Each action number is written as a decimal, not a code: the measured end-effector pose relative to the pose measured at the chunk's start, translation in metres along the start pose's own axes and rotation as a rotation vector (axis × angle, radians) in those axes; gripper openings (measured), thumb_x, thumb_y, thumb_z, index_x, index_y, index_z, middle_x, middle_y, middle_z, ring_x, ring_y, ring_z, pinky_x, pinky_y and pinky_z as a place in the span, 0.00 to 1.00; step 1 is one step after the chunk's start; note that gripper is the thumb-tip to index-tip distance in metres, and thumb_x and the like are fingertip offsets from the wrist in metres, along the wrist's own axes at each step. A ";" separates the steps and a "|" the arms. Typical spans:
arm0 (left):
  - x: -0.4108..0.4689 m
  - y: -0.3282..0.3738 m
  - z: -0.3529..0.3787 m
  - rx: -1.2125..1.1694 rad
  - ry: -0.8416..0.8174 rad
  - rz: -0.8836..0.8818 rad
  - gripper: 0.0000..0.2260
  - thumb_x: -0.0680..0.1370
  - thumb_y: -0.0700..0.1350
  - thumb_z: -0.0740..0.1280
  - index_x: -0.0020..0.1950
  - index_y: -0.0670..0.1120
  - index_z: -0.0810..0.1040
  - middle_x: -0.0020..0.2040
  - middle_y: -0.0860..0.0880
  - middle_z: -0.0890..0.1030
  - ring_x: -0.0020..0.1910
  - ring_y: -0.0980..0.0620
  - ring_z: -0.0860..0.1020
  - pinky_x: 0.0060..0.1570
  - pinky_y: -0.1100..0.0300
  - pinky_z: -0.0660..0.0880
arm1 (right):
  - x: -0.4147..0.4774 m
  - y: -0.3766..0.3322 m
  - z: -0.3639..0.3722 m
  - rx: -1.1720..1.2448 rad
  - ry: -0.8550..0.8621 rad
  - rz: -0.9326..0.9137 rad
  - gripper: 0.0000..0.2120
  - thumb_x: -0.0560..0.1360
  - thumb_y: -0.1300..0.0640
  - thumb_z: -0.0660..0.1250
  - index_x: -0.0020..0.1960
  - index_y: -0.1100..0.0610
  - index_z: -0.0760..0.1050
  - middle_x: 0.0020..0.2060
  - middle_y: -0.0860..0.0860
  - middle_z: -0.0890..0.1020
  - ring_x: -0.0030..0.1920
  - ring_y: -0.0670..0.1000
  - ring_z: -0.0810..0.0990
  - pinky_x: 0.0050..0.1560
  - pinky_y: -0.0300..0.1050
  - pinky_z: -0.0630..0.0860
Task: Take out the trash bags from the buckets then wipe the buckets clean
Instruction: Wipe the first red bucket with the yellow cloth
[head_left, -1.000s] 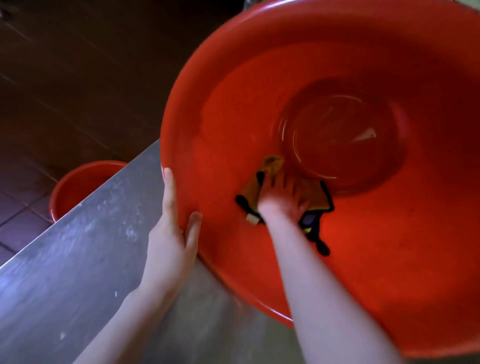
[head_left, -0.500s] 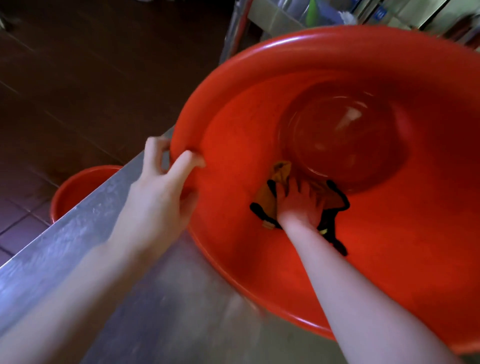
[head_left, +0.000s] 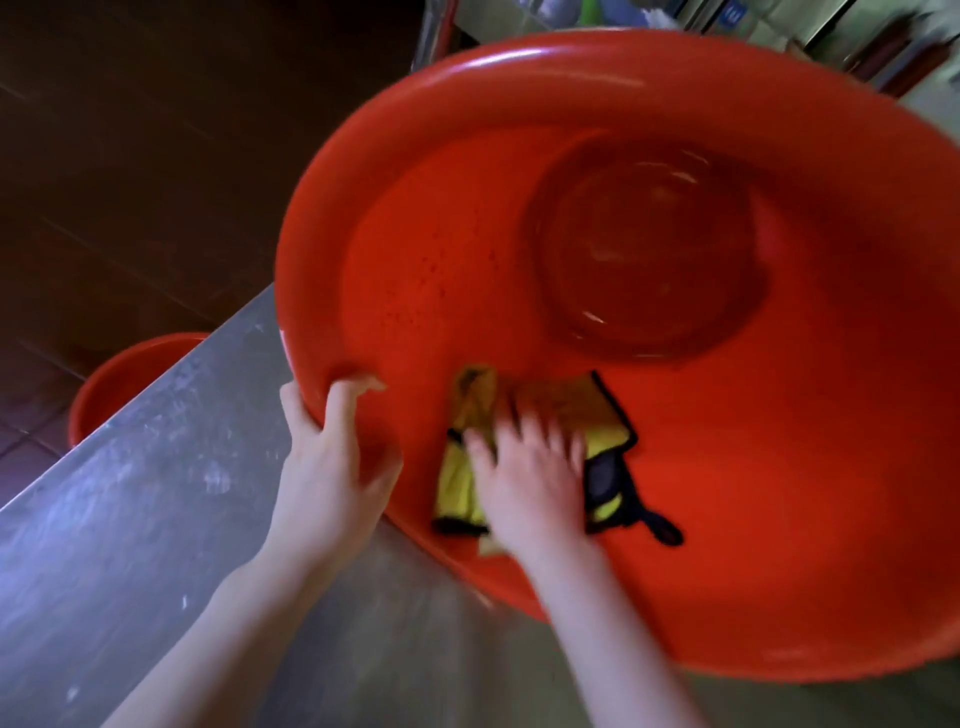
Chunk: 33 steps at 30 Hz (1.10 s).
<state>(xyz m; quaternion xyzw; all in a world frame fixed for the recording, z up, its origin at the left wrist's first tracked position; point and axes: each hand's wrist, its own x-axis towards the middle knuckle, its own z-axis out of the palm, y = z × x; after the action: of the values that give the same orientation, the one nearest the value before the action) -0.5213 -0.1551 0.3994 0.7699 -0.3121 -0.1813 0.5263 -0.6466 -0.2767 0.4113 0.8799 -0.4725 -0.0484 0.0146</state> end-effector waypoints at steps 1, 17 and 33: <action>0.000 -0.001 0.000 -0.017 0.000 -0.009 0.27 0.72 0.37 0.71 0.58 0.63 0.63 0.56 0.57 0.58 0.41 0.61 0.70 0.44 0.50 0.76 | -0.020 -0.011 -0.001 0.044 0.004 -0.014 0.29 0.79 0.36 0.46 0.73 0.49 0.65 0.74 0.50 0.66 0.73 0.56 0.62 0.72 0.61 0.55; -0.016 0.001 0.016 -0.062 0.003 -0.069 0.24 0.74 0.38 0.70 0.58 0.61 0.62 0.52 0.59 0.56 0.36 0.53 0.74 0.39 0.51 0.75 | 0.085 0.005 0.001 0.141 -0.061 0.291 0.25 0.82 0.43 0.47 0.77 0.50 0.56 0.76 0.52 0.59 0.75 0.56 0.57 0.73 0.60 0.52; -0.029 0.010 0.018 0.011 -0.017 -0.103 0.22 0.75 0.42 0.70 0.59 0.59 0.62 0.54 0.56 0.57 0.32 0.43 0.77 0.37 0.53 0.73 | 0.110 0.033 0.006 0.086 -0.045 0.229 0.25 0.82 0.43 0.50 0.76 0.49 0.59 0.75 0.53 0.60 0.74 0.58 0.59 0.73 0.63 0.53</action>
<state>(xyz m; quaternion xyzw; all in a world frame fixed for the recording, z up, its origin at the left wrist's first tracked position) -0.5565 -0.1506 0.4009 0.7864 -0.2776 -0.2129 0.5091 -0.6139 -0.3865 0.4001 0.8186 -0.5718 -0.0459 -0.0282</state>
